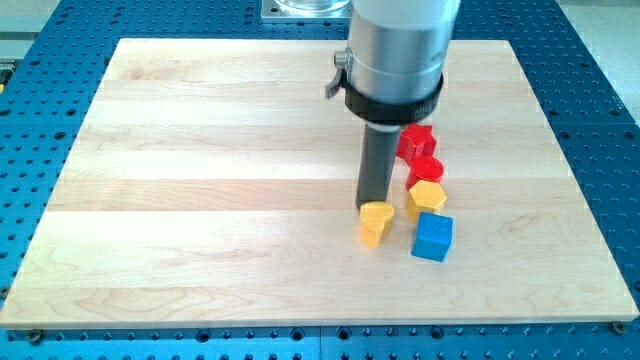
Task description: Slide the yellow heart towards the bottom right
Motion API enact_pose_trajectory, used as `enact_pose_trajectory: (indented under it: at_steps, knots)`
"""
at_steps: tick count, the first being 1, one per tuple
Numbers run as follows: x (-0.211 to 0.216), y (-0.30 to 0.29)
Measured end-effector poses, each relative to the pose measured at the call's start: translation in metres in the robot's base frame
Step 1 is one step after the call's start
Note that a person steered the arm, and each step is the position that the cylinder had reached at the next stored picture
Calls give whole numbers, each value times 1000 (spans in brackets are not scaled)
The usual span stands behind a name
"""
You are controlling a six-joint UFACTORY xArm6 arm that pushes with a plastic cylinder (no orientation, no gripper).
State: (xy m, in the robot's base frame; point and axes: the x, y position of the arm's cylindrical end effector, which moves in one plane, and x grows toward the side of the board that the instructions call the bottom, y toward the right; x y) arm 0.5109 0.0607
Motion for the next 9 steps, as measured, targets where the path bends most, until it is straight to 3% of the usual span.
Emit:
enact_pose_trajectory:
  at_steps: [1, 2, 4, 5, 7, 9]
  knots:
    - [54, 10]
    - [72, 9]
    - [91, -62]
    - [108, -63]
    - [108, -49]
    - [107, 16]
